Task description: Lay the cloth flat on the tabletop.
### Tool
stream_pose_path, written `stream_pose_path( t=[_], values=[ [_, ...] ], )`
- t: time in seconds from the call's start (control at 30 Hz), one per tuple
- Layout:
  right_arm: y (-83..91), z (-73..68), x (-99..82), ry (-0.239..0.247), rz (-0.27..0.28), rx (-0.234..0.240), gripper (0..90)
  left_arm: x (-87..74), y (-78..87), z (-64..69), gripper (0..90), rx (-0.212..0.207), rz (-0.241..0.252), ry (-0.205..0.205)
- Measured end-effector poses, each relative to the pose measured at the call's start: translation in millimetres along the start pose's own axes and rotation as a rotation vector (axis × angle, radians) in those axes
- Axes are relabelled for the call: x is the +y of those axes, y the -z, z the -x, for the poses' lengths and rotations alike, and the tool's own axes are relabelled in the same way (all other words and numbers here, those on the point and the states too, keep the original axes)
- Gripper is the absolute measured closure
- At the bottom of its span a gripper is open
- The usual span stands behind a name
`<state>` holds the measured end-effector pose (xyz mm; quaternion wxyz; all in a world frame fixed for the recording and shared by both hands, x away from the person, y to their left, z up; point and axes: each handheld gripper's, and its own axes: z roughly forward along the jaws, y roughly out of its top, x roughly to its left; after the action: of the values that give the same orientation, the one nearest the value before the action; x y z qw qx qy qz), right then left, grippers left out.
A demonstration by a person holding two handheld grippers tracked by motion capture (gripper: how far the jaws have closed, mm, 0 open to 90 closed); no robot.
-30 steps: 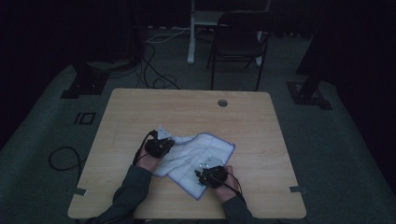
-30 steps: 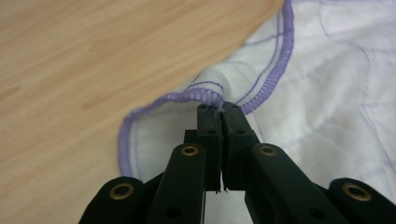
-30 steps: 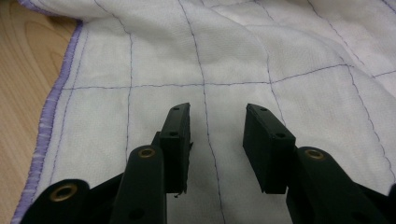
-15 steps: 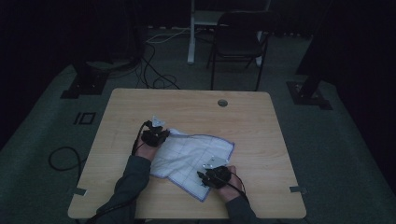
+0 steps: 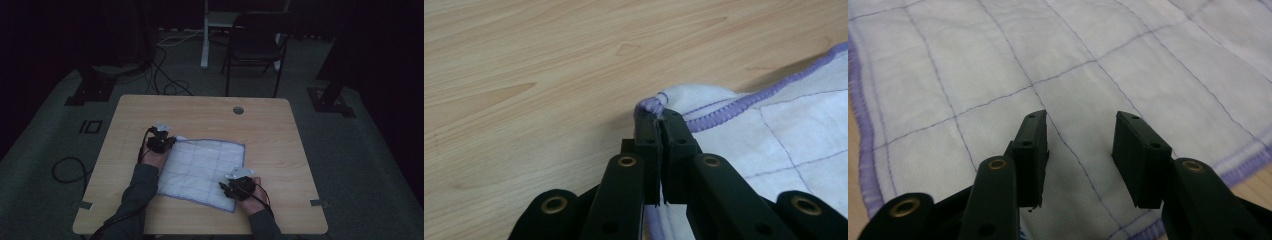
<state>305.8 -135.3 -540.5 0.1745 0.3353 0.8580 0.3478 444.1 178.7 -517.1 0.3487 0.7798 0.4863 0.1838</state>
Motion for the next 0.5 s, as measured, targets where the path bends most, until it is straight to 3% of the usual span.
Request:
stream_pose_path(
  t=[0.3, 0.5],
  values=[
    [6.1, 15.1, -5.5, -0.022, -0.017, -0.034, 56.1, -0.7, 7.3, -7.8, 80.3, 0.019, 0.021, 0.023],
    [9.8, 26.0, -9.4, -0.053, -0.026, -0.044, 55.3, -6.8, 14.3, -1.4, 75.9, 0.007, 0.038, 0.003]
  ],
)
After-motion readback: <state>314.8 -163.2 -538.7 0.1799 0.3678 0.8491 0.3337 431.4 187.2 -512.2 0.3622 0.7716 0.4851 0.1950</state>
